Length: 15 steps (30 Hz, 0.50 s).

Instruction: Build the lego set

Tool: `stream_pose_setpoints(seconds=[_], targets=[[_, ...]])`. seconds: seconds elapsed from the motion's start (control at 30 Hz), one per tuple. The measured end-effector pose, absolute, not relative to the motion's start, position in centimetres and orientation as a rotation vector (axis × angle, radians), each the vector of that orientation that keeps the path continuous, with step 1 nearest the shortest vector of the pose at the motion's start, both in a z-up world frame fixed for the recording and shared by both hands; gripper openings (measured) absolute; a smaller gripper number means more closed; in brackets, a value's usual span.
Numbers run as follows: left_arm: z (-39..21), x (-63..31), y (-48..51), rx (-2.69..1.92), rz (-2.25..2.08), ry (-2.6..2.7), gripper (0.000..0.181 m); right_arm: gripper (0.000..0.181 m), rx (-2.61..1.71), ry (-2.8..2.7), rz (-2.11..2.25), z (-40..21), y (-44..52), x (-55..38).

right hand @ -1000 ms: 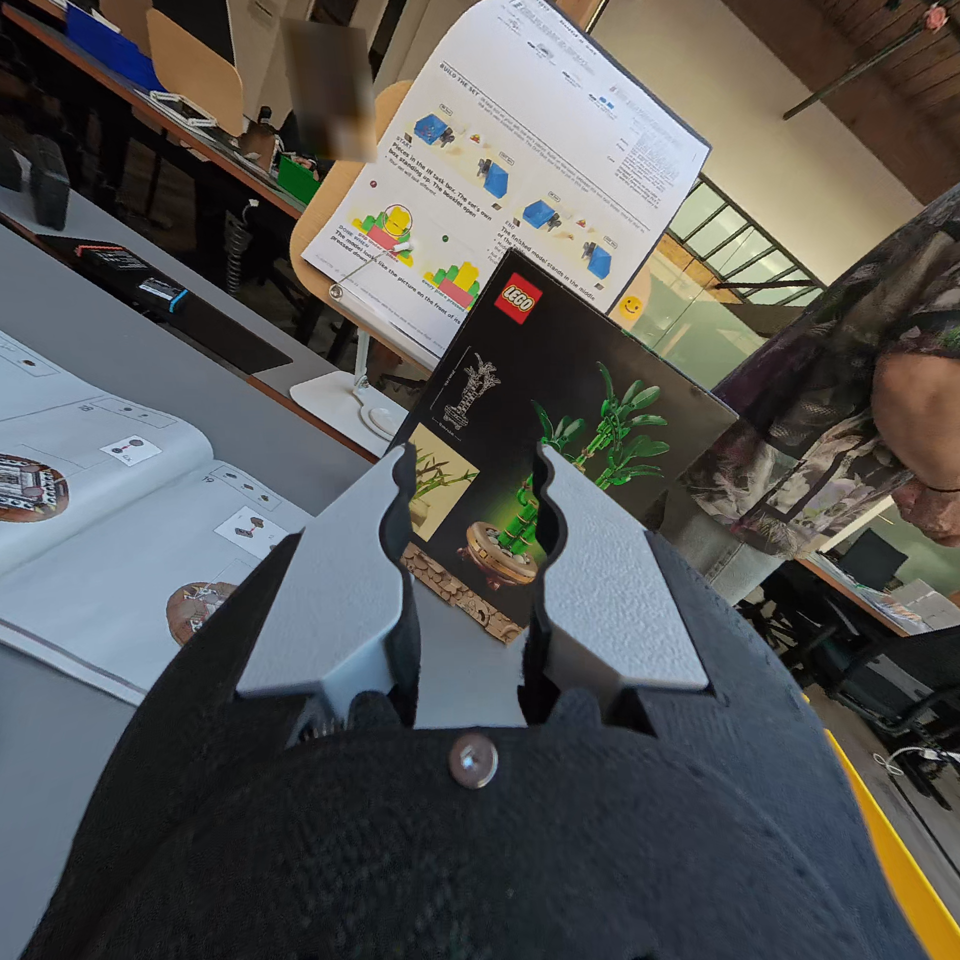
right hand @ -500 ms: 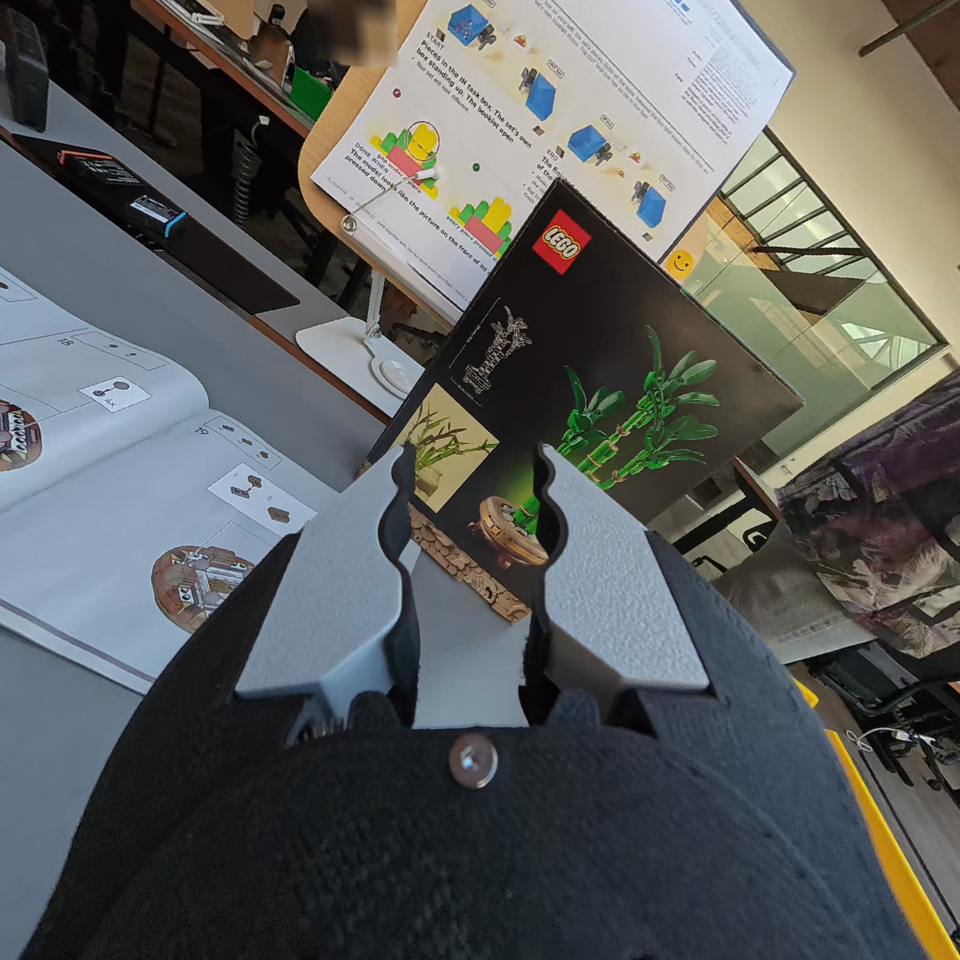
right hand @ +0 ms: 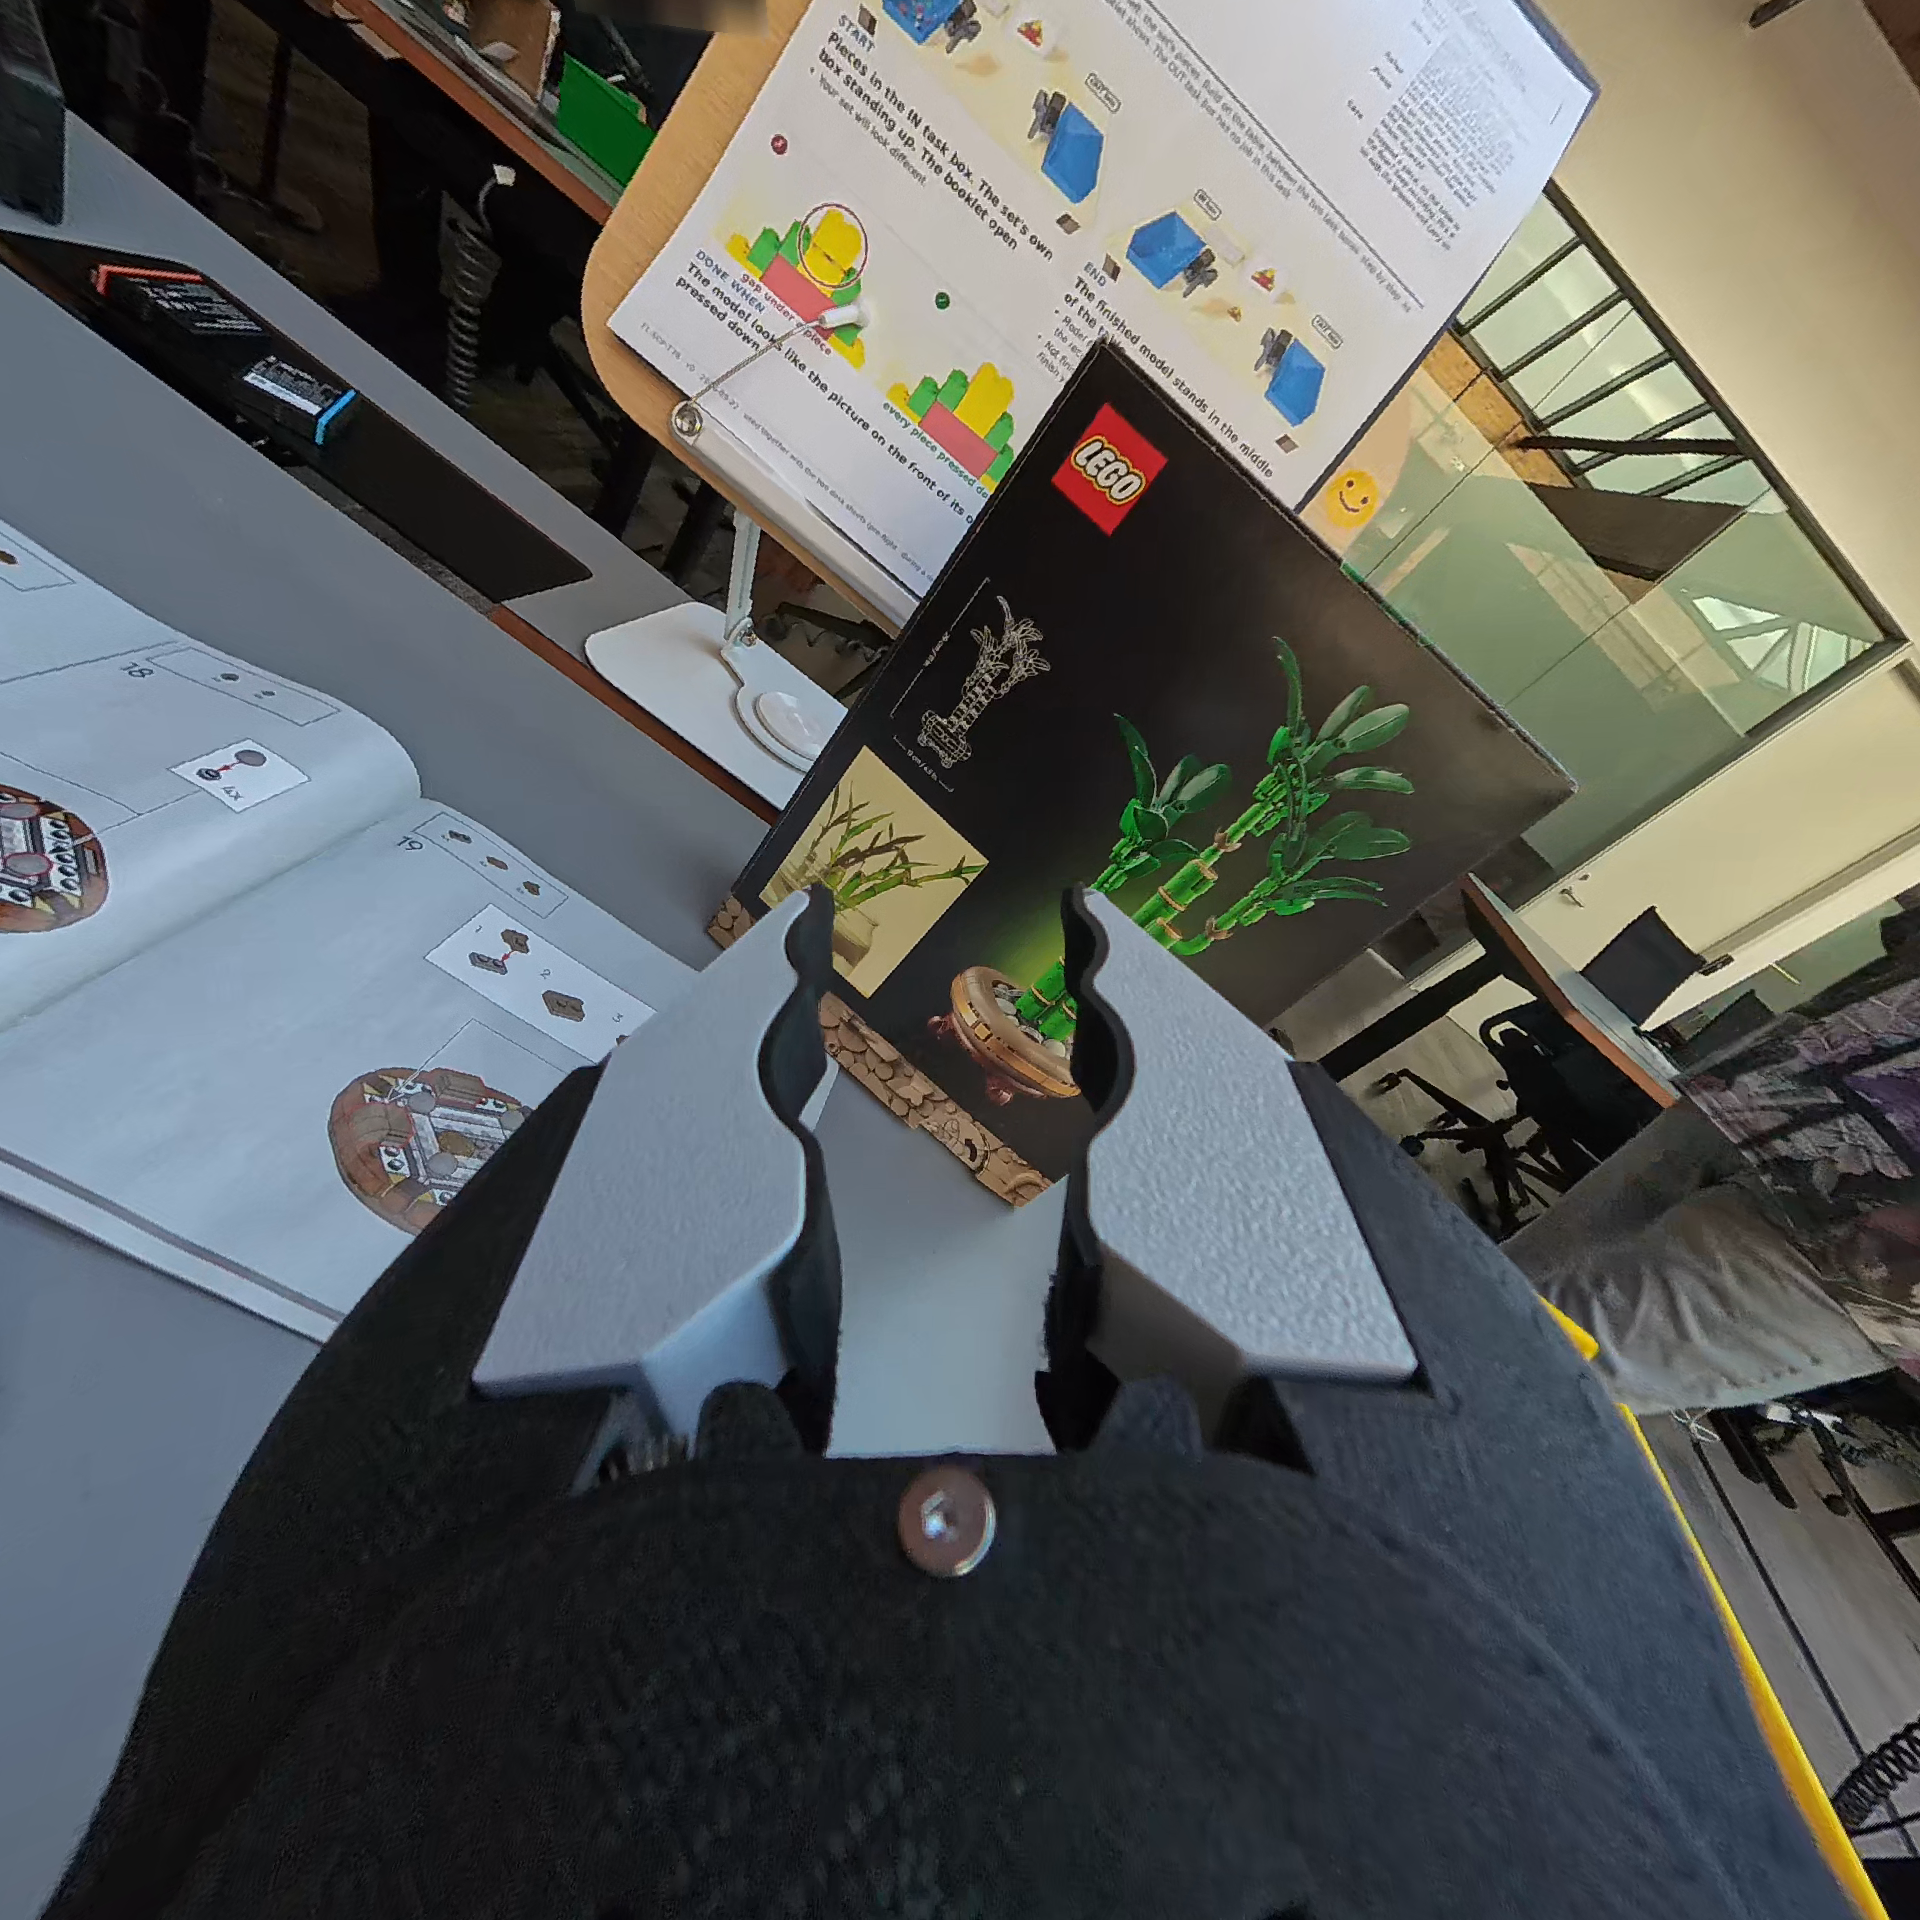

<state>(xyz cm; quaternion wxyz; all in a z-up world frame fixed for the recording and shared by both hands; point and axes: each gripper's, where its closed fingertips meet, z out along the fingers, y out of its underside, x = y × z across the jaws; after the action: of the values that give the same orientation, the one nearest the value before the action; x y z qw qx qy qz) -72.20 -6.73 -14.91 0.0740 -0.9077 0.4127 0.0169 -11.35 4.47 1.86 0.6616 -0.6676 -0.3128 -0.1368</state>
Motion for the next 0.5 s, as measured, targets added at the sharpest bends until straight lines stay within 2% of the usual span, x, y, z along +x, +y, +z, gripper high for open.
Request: stream_pose_setpoints(seconds=[0.33, 0.5], targets=[[-14.0, -73.3, -6.4, -2.695, 0.101, 1.213, 0.031, 0.038, -1.502, -0.747, -0.384, 2.0, 4.2, -11.3], [-11.6, -75.4, -5.3, -2.667, 0.219, 1.128, 0.031, 0.038, -1.521, -0.710, -0.379, 2.0, 4.1, -10.0]])
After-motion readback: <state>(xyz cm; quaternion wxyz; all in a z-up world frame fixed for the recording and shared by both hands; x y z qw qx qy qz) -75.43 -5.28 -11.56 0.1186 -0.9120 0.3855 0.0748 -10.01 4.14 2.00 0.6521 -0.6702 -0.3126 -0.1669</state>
